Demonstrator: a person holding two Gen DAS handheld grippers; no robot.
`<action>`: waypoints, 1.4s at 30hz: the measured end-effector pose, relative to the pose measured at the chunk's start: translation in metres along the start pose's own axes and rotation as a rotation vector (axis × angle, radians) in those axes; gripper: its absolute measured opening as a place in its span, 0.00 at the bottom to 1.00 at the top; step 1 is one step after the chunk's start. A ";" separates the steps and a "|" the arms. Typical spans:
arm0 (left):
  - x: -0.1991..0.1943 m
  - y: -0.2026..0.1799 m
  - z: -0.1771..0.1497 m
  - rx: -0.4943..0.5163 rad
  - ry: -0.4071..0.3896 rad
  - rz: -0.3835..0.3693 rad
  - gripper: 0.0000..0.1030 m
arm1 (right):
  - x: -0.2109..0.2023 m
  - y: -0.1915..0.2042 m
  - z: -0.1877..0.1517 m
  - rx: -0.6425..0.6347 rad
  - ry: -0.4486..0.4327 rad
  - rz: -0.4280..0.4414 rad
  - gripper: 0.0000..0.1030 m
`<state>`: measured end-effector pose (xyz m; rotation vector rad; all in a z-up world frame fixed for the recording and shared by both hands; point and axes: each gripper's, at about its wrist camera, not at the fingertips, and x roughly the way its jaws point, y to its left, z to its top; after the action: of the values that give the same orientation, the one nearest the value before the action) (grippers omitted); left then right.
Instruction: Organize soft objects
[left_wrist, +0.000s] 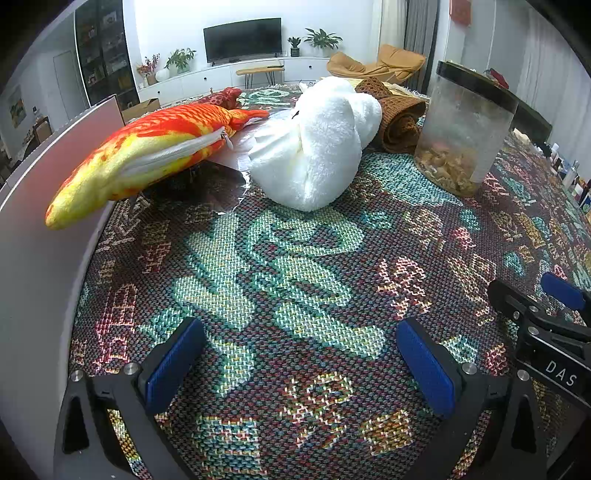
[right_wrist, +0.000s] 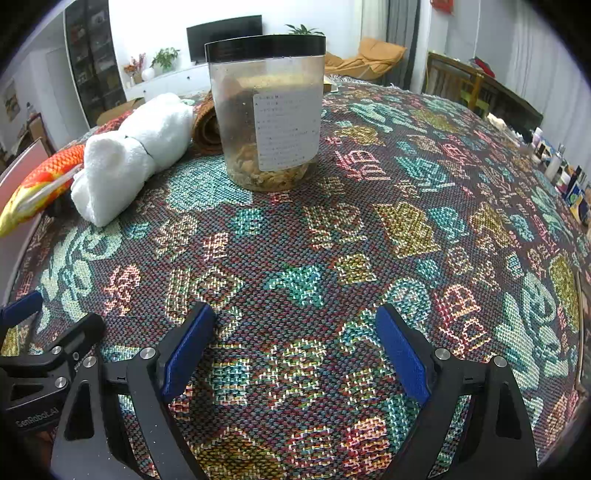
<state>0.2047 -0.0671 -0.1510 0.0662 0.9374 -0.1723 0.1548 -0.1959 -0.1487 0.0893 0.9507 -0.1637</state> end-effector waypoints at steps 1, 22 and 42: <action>0.000 0.000 0.000 0.000 0.000 0.000 1.00 | 0.000 0.000 0.000 0.000 0.000 0.000 0.88; -0.022 0.026 -0.030 0.062 0.016 -0.031 1.00 | 0.000 0.000 0.000 0.000 0.001 -0.002 0.88; -0.028 0.029 -0.035 0.067 -0.002 -0.045 1.00 | 0.075 0.114 0.123 0.083 0.215 0.420 0.37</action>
<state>0.1656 -0.0305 -0.1500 0.1069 0.9318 -0.2458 0.3165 -0.1089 -0.1379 0.3854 1.1180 0.1992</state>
